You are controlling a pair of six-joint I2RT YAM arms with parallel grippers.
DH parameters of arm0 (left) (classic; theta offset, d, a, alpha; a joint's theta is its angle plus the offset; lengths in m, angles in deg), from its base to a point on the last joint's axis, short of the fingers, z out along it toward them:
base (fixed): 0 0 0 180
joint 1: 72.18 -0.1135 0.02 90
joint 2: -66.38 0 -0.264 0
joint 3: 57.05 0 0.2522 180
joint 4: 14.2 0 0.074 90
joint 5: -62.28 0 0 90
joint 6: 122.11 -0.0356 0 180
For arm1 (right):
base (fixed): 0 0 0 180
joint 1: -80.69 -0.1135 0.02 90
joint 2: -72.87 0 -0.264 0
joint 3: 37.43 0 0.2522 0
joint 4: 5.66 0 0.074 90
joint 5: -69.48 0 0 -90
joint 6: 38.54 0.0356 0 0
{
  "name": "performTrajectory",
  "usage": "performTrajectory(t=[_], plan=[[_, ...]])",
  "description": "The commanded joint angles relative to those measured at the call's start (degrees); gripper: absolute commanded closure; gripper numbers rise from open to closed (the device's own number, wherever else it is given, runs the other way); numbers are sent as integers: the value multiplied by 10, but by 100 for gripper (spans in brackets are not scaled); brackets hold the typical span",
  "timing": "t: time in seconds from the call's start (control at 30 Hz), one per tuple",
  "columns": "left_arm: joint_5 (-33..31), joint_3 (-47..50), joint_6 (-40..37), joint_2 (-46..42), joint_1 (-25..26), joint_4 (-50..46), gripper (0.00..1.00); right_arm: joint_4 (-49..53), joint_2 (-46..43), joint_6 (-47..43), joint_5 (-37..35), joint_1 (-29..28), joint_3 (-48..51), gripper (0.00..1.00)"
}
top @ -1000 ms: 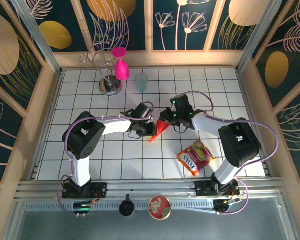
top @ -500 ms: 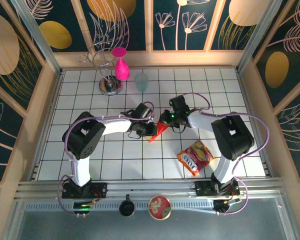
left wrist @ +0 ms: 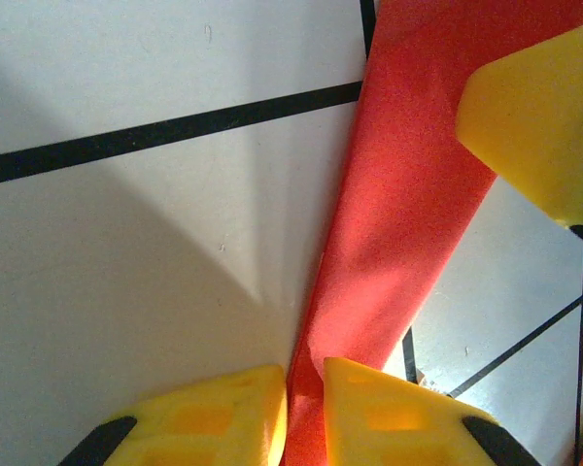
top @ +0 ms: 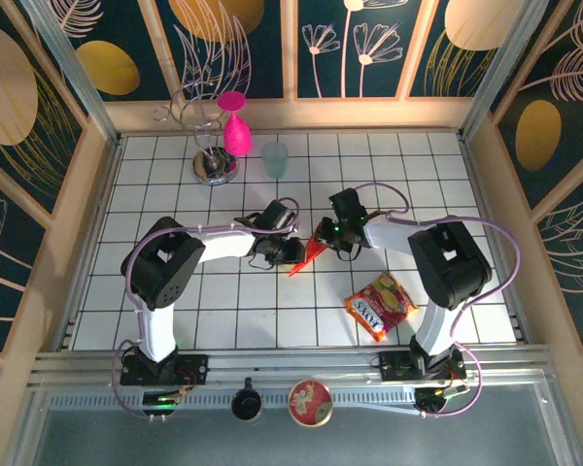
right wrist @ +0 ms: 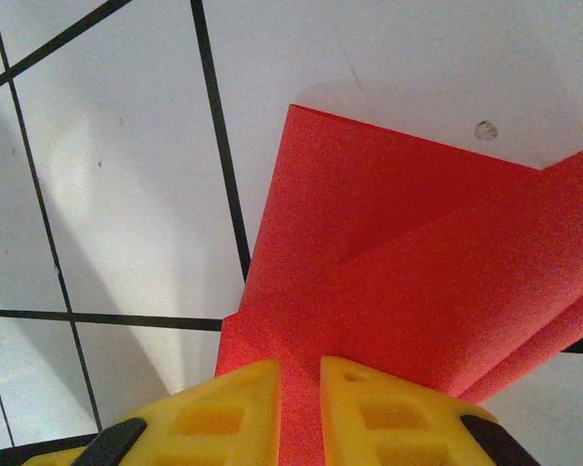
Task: Fold a paper plane with a square sheet of paper (pick it up from the middle)
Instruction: Fold the wing for the fifth time at the center of the table.
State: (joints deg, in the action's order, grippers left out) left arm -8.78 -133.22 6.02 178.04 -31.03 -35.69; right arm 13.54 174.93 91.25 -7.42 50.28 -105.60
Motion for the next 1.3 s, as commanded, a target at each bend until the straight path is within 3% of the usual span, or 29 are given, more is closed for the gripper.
performTrajectory(t=[0.0, 0.73, 1.07, 1.27], plan=[[-86, 37, -13, 102, 5, 5, 80, 16, 4, 7, -18, 3, -12, 81], [-96, 38, -9, 89, 4, 2, 82, -33, -7, -11, -14, 23, 85, 83], [-129, -19, -11, -50, 5, -30, 75, -36, 2, -26, -20, 30, 101, 84], [-100, -14, 8, -81, 18, 10, 80, -36, 7, -26, -20, 30, 100, 84]])
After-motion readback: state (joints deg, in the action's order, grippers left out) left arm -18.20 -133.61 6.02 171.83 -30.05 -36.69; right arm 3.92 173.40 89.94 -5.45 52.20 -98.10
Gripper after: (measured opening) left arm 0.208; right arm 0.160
